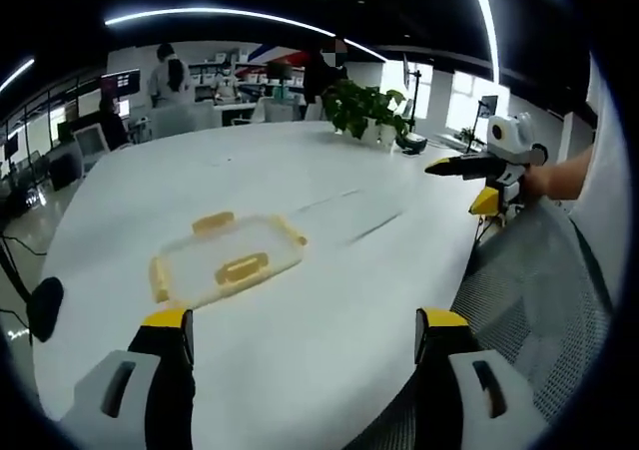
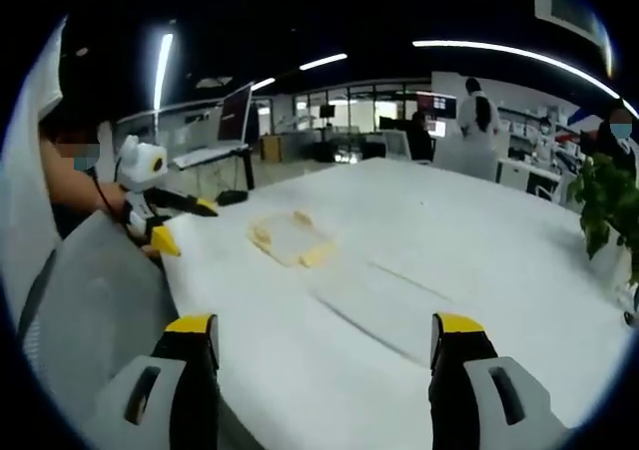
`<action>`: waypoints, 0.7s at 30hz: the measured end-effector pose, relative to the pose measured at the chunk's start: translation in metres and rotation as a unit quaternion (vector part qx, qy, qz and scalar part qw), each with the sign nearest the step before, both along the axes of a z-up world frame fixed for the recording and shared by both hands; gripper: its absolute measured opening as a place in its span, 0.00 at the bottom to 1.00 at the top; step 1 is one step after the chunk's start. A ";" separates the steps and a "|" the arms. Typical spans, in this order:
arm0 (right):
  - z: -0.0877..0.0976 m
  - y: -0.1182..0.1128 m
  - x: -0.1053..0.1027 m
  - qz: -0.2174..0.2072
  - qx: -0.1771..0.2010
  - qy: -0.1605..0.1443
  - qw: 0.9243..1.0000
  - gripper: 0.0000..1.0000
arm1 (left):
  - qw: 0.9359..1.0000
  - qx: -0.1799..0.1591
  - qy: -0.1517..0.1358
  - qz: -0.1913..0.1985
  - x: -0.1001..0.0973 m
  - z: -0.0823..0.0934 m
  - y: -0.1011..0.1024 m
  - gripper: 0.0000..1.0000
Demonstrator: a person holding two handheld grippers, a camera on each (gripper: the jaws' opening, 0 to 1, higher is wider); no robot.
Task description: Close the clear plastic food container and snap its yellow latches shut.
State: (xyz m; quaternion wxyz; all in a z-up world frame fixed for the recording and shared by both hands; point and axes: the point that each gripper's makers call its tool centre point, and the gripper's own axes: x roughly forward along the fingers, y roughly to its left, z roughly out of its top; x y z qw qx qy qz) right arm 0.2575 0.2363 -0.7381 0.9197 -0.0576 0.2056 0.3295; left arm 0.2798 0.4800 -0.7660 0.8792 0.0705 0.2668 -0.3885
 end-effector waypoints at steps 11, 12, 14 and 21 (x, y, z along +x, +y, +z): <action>-0.006 -0.012 0.006 -0.012 0.002 -0.002 1.000 0.86 | 0.999 -0.034 0.009 0.028 0.008 0.001 0.009 0.93; -0.007 -0.013 0.006 -0.013 0.002 -0.003 1.000 0.86 | 0.999 -0.039 0.009 0.029 0.008 0.002 0.008 0.94; -0.006 -0.014 0.007 -0.016 0.007 -0.003 1.000 0.86 | 0.998 -0.049 0.009 0.029 0.008 0.004 0.006 0.95; -0.007 -0.013 0.007 -0.011 0.003 -0.002 1.000 0.85 | 0.998 -0.048 0.006 0.028 0.009 0.005 0.005 0.95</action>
